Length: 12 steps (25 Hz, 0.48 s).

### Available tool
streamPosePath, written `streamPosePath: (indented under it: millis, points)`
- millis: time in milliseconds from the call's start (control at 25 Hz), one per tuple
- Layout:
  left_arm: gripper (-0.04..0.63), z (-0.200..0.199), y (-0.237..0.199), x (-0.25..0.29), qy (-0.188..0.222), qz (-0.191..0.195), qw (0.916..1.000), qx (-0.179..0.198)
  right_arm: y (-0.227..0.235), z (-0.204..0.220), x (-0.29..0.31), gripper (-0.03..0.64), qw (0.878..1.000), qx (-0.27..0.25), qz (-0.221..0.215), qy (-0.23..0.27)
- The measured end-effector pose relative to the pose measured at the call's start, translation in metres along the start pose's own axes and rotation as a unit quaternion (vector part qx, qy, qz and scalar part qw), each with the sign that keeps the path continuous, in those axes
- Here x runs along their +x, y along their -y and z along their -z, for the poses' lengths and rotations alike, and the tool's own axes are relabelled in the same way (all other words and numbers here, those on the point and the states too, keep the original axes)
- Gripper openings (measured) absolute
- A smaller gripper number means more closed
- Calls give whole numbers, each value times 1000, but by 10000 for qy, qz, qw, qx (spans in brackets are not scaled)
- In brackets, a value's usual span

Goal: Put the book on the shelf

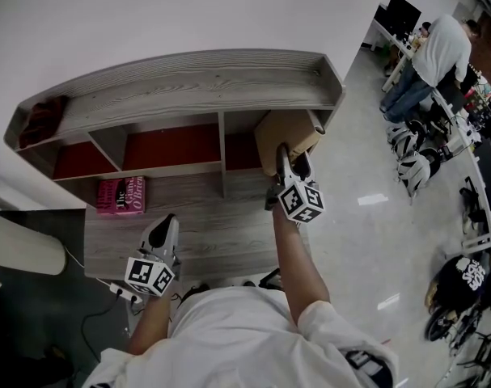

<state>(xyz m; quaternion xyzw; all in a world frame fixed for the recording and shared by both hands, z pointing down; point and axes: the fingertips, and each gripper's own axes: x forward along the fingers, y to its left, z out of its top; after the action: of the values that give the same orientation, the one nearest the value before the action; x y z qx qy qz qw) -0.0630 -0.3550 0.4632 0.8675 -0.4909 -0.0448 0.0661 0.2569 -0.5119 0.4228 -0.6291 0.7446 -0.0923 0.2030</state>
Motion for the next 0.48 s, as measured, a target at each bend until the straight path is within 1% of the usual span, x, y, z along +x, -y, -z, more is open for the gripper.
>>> streamPosePath:
  millis: [200, 320, 400, 480]
  points:
    - [12, 1, 5, 1, -8, 154, 9999, -29, 4, -8, -16, 239, 10000, 57, 49, 28]
    - [12, 0, 6, 5, 5, 318, 9995, -24, 2, -15, -32, 239, 9999, 70, 65, 43]
    - [12, 0, 7, 6, 5, 451, 9990, -22, 0, -22, -48, 239, 9998, 22, 163, 111]
    - [12, -1, 5, 6, 20, 587, 9983, -50, -3, -29, -65, 238, 9992, -146, 310, 196]
